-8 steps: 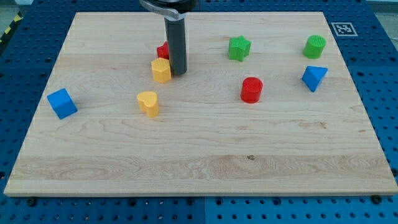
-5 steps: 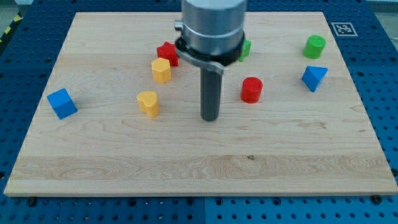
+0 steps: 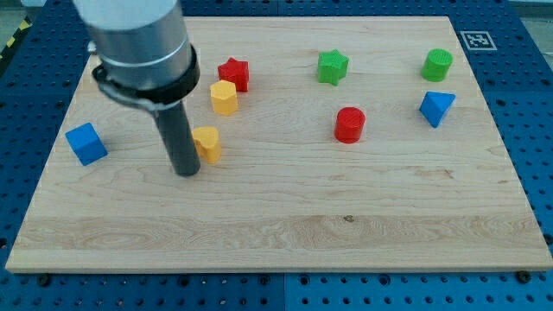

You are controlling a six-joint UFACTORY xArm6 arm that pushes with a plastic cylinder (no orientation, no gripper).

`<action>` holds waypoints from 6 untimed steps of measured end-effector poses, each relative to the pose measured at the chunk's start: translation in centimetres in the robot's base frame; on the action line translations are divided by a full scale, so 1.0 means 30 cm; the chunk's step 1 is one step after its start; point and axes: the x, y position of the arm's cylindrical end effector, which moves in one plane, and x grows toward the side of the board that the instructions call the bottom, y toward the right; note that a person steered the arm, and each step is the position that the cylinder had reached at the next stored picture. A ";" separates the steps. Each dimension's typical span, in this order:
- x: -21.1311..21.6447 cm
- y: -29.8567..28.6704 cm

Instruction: Move yellow heart closer to yellow hexagon

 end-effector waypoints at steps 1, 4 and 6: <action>-0.090 0.049; -0.061 0.121; 0.025 0.192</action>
